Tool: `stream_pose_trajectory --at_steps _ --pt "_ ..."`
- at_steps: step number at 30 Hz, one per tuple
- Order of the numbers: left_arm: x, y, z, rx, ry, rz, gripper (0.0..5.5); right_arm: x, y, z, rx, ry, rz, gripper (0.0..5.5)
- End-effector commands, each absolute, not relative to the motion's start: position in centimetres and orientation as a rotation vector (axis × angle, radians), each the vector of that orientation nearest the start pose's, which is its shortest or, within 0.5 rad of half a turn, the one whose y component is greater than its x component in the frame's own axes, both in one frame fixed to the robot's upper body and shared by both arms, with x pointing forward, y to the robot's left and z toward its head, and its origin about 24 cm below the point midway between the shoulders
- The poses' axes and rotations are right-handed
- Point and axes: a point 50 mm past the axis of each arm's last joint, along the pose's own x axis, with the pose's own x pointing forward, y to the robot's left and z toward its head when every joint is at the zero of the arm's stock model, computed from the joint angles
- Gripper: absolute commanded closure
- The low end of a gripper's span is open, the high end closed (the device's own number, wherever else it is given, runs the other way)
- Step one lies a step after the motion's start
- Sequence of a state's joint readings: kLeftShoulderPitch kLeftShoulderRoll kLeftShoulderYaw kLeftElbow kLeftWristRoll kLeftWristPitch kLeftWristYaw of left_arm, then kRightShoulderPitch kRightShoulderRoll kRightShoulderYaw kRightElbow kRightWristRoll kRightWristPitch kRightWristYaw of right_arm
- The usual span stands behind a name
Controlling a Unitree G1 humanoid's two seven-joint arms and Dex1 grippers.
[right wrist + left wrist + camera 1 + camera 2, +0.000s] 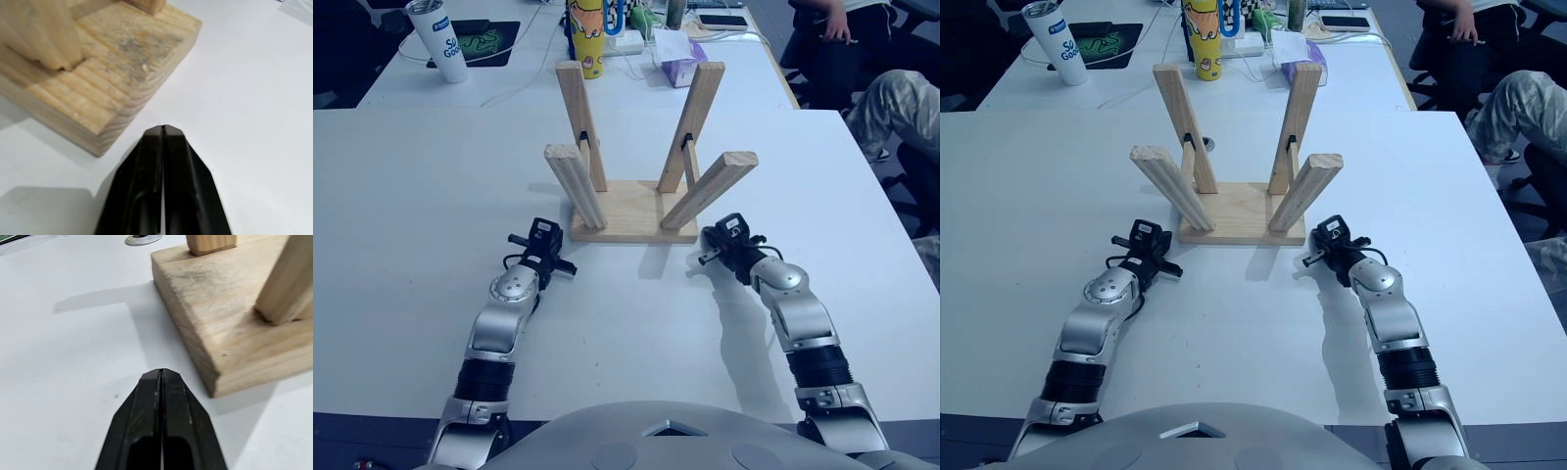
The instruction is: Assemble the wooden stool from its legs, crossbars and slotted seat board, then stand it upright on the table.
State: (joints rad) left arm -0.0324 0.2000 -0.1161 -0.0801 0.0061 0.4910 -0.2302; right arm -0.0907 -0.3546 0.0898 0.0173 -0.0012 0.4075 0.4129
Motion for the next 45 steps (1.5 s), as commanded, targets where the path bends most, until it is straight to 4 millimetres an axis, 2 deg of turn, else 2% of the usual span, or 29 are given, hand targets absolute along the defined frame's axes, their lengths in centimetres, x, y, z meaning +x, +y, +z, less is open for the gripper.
stream_pose_trajectory --at_steps 1,4,8,13,17,31,45 --pt "24.8 13.6 2.7 0.161 0.395 -0.397 5.50 25.7 -17.2 2.6 -0.263 0.425 0.495 5.48" --pt "24.7 12.8 3.3 0.154 0.375 -0.443 5.50 25.4 -16.5 3.0 -0.256 0.404 0.532 5.48" --pt "24.6 12.0 4.6 0.145 0.331 -0.483 5.50 25.3 -15.2 4.6 -0.238 0.330 0.589 5.48" --pt "24.7 11.7 5.9 0.116 0.300 -0.492 5.50 25.8 -14.8 6.3 -0.230 0.275 0.591 5.48" --pt "24.7 11.9 6.1 0.116 0.295 -0.482 5.50 26.0 -15.2 6.4 -0.236 0.275 0.579 5.48" --pt "25.9 11.8 9.1 0.064 0.178 -0.426 5.50 26.6 -15.4 7.3 -0.238 0.245 0.580 5.48" --pt "26.3 12.1 9.4 0.047 0.163 -0.400 5.50 26.8 -15.6 7.1 -0.225 0.252 0.567 5.48"
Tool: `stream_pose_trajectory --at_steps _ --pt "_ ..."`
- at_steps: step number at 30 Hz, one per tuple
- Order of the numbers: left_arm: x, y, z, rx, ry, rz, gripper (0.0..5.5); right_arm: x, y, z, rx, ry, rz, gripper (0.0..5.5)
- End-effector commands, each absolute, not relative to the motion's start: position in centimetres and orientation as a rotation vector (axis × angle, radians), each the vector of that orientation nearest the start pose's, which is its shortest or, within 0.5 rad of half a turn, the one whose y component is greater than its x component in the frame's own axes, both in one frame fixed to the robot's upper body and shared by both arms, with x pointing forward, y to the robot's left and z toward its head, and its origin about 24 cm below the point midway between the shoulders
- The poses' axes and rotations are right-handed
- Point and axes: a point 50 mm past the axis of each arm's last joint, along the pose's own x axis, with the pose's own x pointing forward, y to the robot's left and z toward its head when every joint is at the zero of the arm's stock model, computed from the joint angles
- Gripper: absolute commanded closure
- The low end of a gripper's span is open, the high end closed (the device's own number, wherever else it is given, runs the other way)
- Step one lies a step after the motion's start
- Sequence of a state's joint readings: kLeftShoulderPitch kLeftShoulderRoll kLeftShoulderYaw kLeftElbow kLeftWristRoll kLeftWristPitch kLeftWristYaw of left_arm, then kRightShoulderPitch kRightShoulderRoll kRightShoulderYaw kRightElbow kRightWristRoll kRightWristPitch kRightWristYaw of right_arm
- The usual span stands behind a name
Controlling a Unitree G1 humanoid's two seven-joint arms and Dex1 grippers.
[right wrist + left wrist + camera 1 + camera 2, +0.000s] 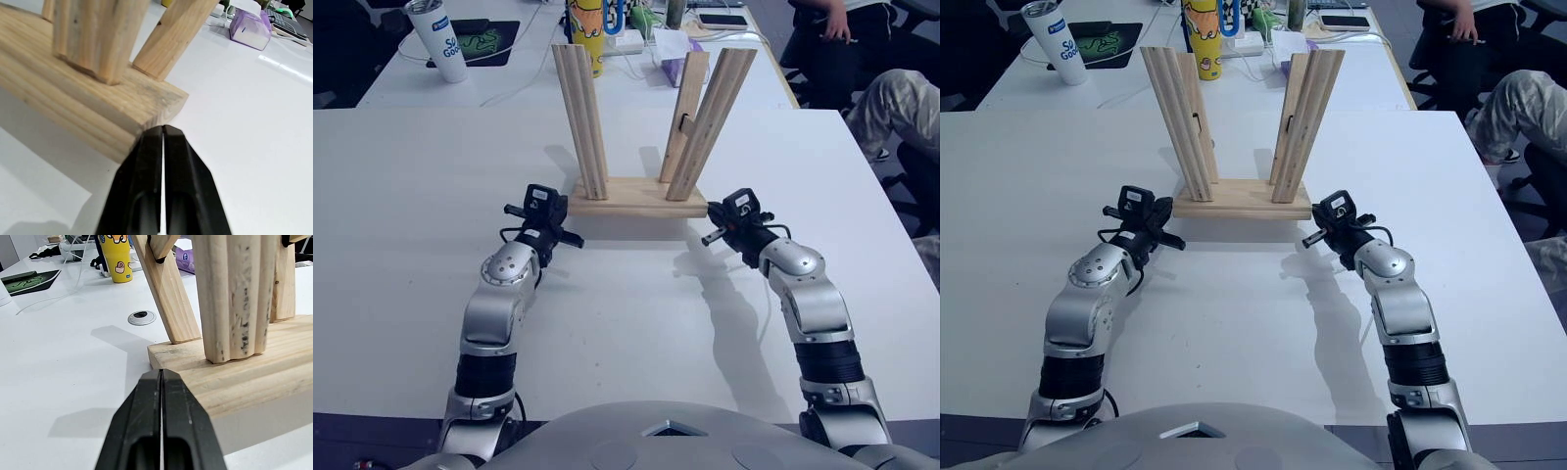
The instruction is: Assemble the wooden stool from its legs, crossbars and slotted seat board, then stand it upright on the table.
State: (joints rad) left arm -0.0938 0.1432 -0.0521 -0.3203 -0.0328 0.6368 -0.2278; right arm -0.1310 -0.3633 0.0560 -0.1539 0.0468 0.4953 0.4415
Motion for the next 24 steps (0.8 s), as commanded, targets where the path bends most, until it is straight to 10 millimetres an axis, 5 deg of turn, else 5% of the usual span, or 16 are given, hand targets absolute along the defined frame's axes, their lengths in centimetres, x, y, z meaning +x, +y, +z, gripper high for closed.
stream_pose_trajectory --at_steps 1,10,19,24 --pt "26.3 12.1 9.5 0.051 0.160 -0.402 5.50 26.9 -15.6 7.2 -0.225 0.250 0.567 5.48" --pt "26.3 12.0 11.2 0.054 0.115 -0.413 5.50 26.8 -15.5 8.2 -0.227 0.216 0.560 5.48" --pt "26.2 12.1 12.0 0.059 0.101 -0.415 5.50 27.6 -15.2 11.7 -0.211 0.086 0.543 5.48" --pt "26.3 12.2 13.5 0.063 0.047 -0.410 5.50 27.3 -15.7 11.4 -0.221 0.110 0.536 5.48"
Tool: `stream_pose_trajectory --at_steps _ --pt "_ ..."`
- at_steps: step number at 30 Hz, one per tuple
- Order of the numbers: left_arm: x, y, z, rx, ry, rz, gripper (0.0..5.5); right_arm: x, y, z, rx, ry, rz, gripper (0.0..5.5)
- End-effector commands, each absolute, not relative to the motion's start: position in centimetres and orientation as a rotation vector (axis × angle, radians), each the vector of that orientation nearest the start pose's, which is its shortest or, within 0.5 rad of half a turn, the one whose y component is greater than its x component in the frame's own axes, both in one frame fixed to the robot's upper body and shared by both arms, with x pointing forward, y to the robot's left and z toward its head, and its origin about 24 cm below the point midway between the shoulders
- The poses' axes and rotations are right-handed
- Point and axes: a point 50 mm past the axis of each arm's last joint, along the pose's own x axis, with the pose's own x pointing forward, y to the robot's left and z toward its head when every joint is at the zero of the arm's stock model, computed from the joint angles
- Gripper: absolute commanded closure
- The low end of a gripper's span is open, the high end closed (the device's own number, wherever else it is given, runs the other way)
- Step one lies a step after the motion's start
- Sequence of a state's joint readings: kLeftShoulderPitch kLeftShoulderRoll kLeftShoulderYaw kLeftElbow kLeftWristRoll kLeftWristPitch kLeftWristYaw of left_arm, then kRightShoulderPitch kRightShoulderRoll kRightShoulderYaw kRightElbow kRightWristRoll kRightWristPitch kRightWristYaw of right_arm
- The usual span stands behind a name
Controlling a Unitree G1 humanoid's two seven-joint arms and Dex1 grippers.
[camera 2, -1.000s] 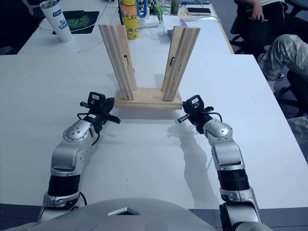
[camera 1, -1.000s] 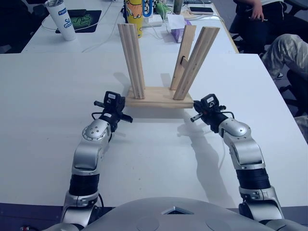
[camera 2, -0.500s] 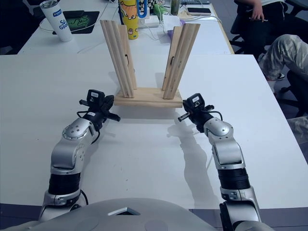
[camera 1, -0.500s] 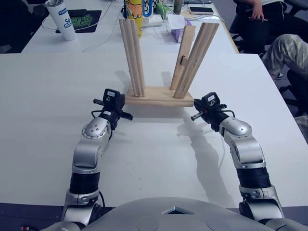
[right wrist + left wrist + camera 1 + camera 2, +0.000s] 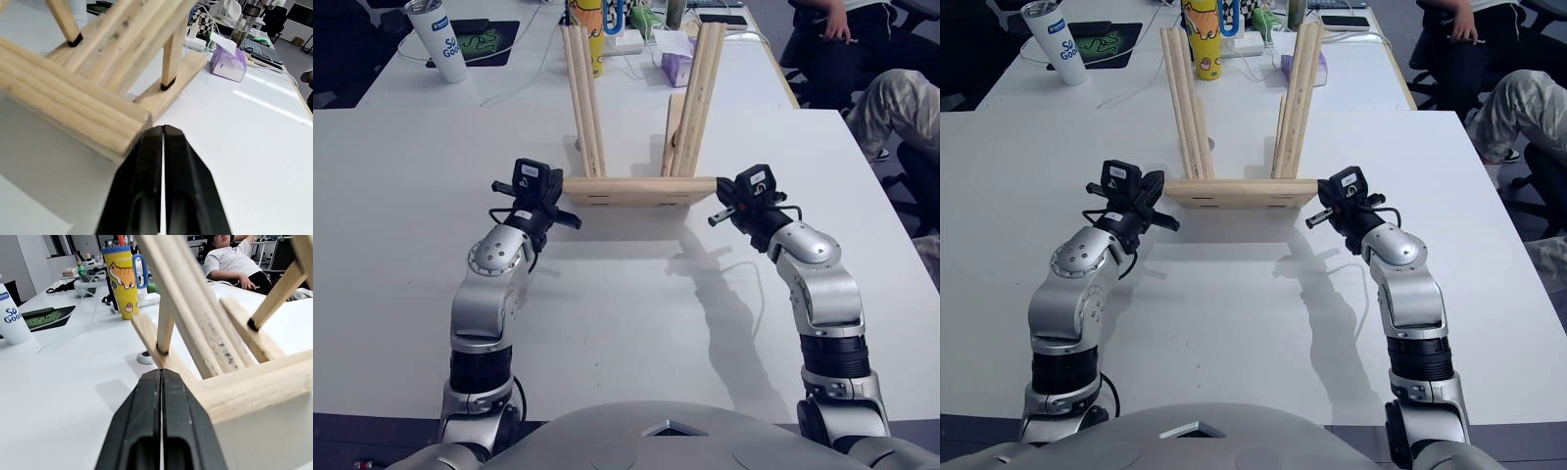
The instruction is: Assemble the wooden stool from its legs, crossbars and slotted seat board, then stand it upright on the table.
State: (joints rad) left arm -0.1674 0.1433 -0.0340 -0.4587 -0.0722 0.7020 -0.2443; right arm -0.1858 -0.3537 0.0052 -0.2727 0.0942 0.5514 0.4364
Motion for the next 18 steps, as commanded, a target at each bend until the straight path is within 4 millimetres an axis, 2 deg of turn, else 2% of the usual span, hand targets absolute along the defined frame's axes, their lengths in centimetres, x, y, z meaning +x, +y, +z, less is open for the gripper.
stream_pose_trajectory --at_steps 1,8,11,13,15,18 --pt "26.4 12.3 13.8 0.063 0.040 -0.409 5.50 27.3 -15.7 11.3 -0.223 0.112 0.535 5.48" --pt "26.4 13.1 13.0 0.084 0.062 -0.369 5.50 27.6 -16.5 10.9 -0.253 0.128 0.480 5.48" --pt "27.0 13.9 15.2 0.042 -0.067 -0.291 5.50 27.8 -17.3 10.0 -0.280 0.166 0.431 5.48" --pt "27.6 15.3 16.5 0.032 -0.141 -0.204 5.50 27.9 -17.7 9.4 -0.294 0.189 0.409 5.48" --pt "28.0 17.1 16.8 0.050 -0.161 -0.124 5.50 27.8 -17.8 8.8 -0.294 0.210 0.394 5.48" --pt "28.7 19.2 15.3 0.130 -0.107 -0.059 5.50 27.5 -17.8 8.2 -0.287 0.228 0.385 5.48"
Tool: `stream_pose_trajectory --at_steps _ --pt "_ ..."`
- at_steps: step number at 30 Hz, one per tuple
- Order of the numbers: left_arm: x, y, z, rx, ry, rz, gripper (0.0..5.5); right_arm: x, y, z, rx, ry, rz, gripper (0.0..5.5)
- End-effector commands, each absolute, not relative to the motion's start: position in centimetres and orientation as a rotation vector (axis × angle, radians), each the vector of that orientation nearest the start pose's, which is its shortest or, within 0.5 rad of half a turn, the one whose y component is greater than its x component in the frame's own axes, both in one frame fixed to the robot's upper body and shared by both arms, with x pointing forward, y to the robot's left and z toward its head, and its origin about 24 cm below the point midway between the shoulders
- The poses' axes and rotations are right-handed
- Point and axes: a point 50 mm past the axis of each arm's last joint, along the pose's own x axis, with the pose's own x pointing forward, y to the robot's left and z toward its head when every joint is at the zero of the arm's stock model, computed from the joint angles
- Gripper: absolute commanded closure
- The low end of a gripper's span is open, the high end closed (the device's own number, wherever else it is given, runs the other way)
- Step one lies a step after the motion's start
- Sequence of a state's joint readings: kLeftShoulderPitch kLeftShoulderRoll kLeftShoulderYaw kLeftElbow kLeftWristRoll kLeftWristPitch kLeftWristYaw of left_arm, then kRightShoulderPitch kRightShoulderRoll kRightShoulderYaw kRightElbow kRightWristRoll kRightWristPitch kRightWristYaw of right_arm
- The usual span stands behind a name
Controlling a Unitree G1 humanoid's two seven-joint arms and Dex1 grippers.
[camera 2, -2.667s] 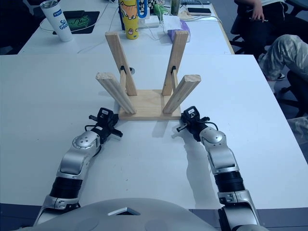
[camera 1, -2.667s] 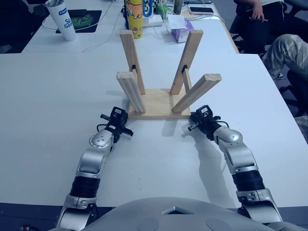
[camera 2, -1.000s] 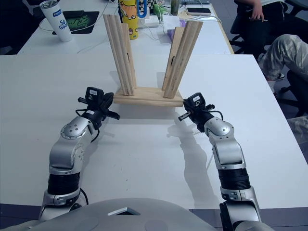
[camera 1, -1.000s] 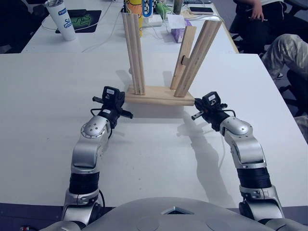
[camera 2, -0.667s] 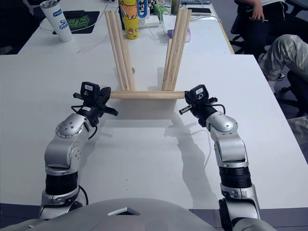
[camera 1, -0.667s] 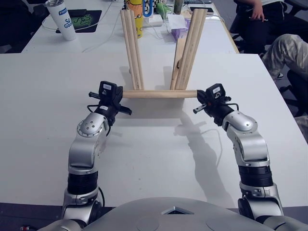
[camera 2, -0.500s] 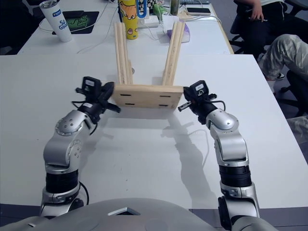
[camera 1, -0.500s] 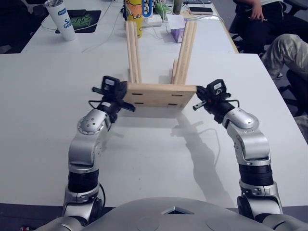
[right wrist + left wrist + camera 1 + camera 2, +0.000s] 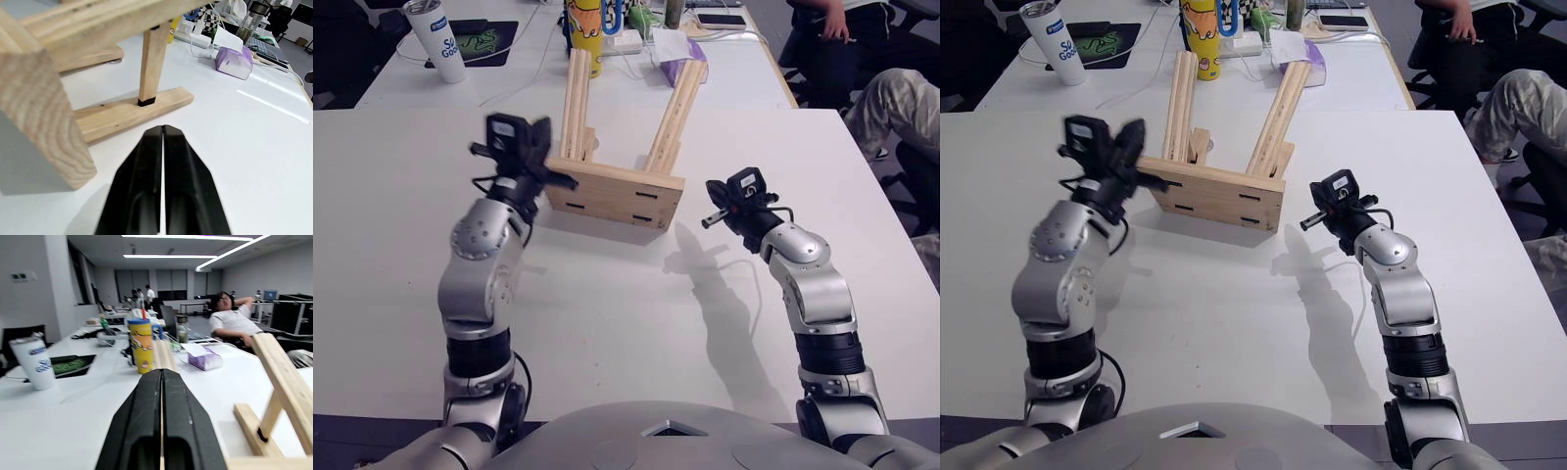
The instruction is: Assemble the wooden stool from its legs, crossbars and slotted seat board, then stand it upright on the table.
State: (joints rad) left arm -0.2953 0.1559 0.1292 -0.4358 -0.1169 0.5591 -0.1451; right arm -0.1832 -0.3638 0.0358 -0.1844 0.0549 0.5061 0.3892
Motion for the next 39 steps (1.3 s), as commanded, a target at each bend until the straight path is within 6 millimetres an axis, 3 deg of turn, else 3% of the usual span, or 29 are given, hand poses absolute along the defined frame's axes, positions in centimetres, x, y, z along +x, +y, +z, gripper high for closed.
stream_pose_trajectory --at_steps 1,4,7,11,14,27,34,39 --pt "28.9 19.9 14.3 0.165 -0.071 -0.051 5.50 27.4 -17.6 8.1 -0.285 0.232 0.383 5.48" --pt "29.6 21.0 11.3 0.244 0.037 -0.069 5.50 27.3 -17.3 8.0 -0.281 0.235 0.382 5.48" --pt "30.8 20.8 9.1 0.309 0.084 -0.126 5.50 27.2 -17.0 7.8 -0.276 0.236 0.381 5.48" --pt "32.9 18.7 8.2 0.347 0.070 -0.283 5.50 27.3 -16.7 7.9 -0.272 0.236 0.397 5.48" --pt "33.0 17.3 7.9 0.372 0.073 -0.397 5.50 27.6 -16.7 8.0 -0.275 0.232 0.392 5.48" --pt "31.1 14.4 7.7 0.328 0.035 -0.528 5.50 28.7 -14.9 9.2 -0.253 0.139 0.504 5.48" --pt "28.3 11.3 9.2 0.245 -0.014 -0.592 5.50 24.7 -14.7 9.5 -0.230 0.120 0.774 5.48" --pt "25.2 10.4 10.3 0.188 -0.022 -0.624 5.50 23.7 -15.3 9.3 -0.209 0.162 0.804 5.48"
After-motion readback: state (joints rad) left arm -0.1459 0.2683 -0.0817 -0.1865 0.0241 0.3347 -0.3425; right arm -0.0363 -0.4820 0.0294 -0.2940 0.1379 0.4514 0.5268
